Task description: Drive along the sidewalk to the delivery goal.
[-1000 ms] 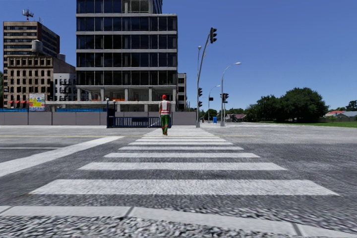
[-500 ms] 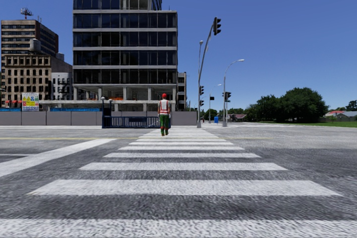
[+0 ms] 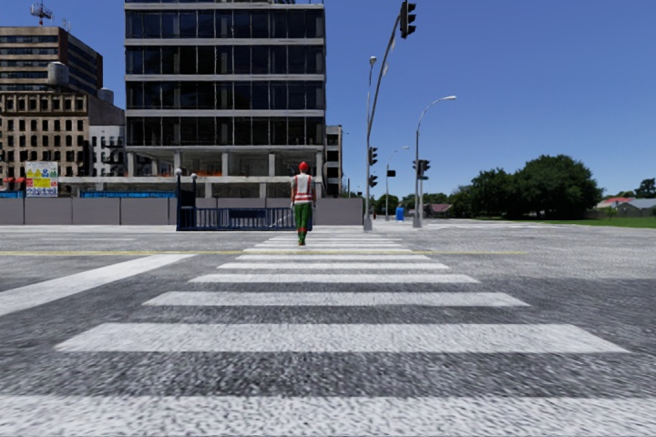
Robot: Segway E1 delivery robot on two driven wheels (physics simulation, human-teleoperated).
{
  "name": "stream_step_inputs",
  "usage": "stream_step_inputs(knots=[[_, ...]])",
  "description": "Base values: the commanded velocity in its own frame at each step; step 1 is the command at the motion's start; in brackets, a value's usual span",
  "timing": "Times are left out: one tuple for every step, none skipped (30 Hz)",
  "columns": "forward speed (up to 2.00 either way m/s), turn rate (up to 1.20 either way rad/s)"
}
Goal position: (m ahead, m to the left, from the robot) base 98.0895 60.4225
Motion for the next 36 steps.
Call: stream_step_inputs(knots=[[2.0, 0.0], [2.0, 0.0], [2.0, 0.0], [2.0, 0.0], [2.0, 0.0], [2.0, 0.0], [2.0, 0.0], [2.0, 0.0], [2.0, 0.0], [2.0, -0.03], [2.0, -0.05], [2.0, -0.15], [2.0, -0.15], [2.0, -0.35], [2.0, -0.43], [2.0, -0.42], [2.0, -0.42], [2.0, 0.0], [2.0, 0.0], [2.0, 0.0], [2.0, 0.0], [2.0, 0.0], [2.0, 0.0], [2.0, 0.0], [2.0, 0.0], [2.0, 0.0], [2.0, 0.0], [2.0, 0.0], [2.0, 0.0], [2.0, 0.0], [2.0, 0.0], [2.0, 0.0], [2.0, 0.0], [2.0, 0.0], [2.0, 0.0], [2.0, 0.0]])
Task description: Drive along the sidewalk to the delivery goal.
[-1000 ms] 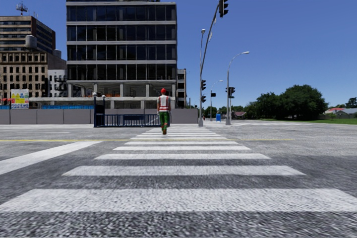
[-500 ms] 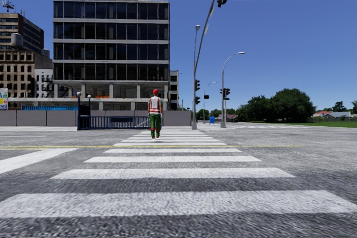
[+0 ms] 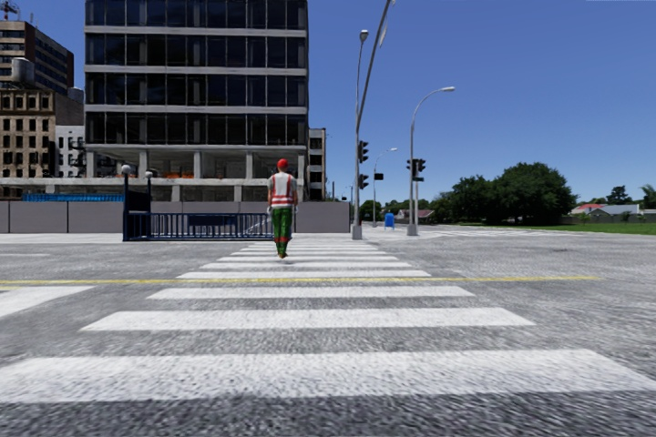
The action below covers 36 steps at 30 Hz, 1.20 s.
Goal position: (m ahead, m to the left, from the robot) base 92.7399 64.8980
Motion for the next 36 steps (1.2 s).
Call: stream_step_inputs(knots=[[2.0, 0.0], [2.0, 0.0], [2.0, 0.0], [2.0, 0.0], [2.0, 0.0], [2.0, 0.0], [2.0, 0.0], [2.0, 0.0], [2.0, 0.0], [2.0, 0.0], [2.0, 0.0], [2.0, 0.0], [2.0, 0.0], [2.0, 0.0], [2.0, 0.0], [2.0, 0.0], [2.0, 0.0], [2.0, 0.0], [2.0, 0.0], [2.0, 0.0], [2.0, 0.01], [2.0, 0.25], [2.0, 0.25], [2.0, 0.44], [1.95, 0.49], [1.95, 0.49], [1.93, 0.5], [1.92, 0.38], [1.92, 0.22], [1.92, 0.22], [1.92, 0.03], [1.92, 0.0], [1.92, 0.0], [1.92, 0.0], [1.92, 0.0], [1.92, 0.0]])
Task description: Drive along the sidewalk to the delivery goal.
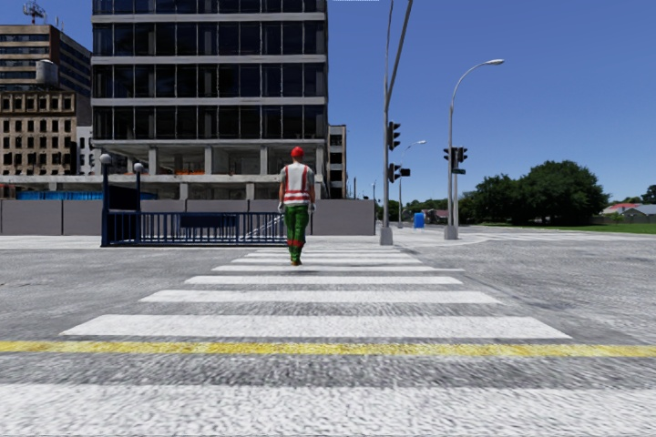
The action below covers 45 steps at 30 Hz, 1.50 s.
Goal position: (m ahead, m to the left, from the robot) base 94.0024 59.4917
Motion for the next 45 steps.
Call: stream_step_inputs(knots=[[1.92, 0.0], [1.92, 0.0], [1.92, 0.0], [1.92, 0.0], [1.92, 0.0], [1.92, 0.0], [1.92, 0.0], [1.91, 0.0], [1.91, 0.0], [1.94, 0.0], [2.0, 0.0], [2.0, 0.0], [2.0, 0.0], [2.0, 0.0], [2.0, 0.0], [2.0, 0.0], [2.0, 0.0], [2.0, 0.0], [2.0, 0.0], [2.0, 0.0], [2.0, 0.0], [2.0, 0.0], [2.0, 0.0], [2.0, 0.0], [2.0, 0.0], [2.0, 0.0], [2.0, 0.0], [2.0, 0.0], [2.0, 0.0], [2.0, 0.0], [2.0, 0.0], [2.0, 0.0], [2.0, 0.0], [2.0, 0.0], [2.0, 0.0], [2.0, 0.0], [2.0, 0.0], [2.0, 0.0], [1.94, 0.0], [1.83, -0.04], [1.73, -0.22], [1.73, -0.22], [1.66, -0.32], [1.64, -0.35], [1.64, -0.35]])
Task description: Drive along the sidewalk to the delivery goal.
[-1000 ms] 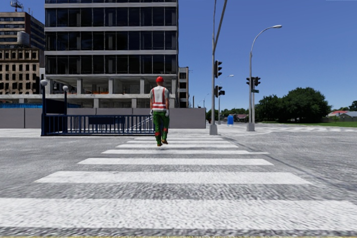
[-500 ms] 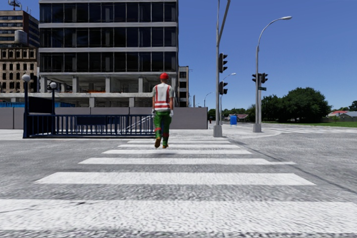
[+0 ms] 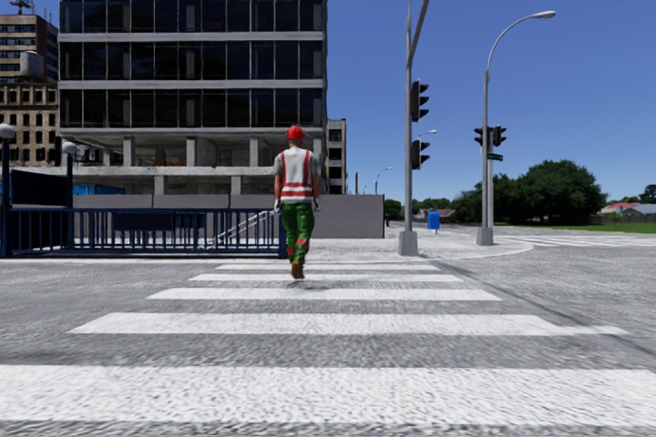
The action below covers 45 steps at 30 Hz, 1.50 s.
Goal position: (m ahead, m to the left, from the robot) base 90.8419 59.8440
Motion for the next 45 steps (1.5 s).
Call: stream_step_inputs(knots=[[1.62, -0.2], [1.62, -0.19], [1.62, -0.17], [1.65, -0.05], [1.65, -0.05], [1.69, 0.0], [1.73, 0.0], [1.74, 0.0], [1.74, 0.0], [1.75, 0.0], [1.75, 0.0], [1.75, 0.0], [1.75, 0.0], [1.75, 0.0], [1.75, 0.0], [1.75, 0.0], [1.75, 0.0], [1.75, 0.0], [1.75, 0.0], [1.75, -0.04], [1.75, -0.04], [1.75, -0.16], [1.74, -0.25], [1.74, -0.25], [1.74, -0.28], [1.73, -0.27], [1.73, -0.05], [1.73, -0.05], [1.74, 0.0], [1.75, 0.0], [1.75, 0.0], [1.75, 0.0], [1.75, 0.0], [1.75, 0.0], [1.75, 0.0], [1.75, 0.0], [1.75, 0.0], [1.75, 0.0], [1.75, 0.0], [1.75, 0.0], [1.75, 0.0], [1.75, -0.17], [1.73, -0.31], [1.73, -0.31], [1.73, -0.35]])
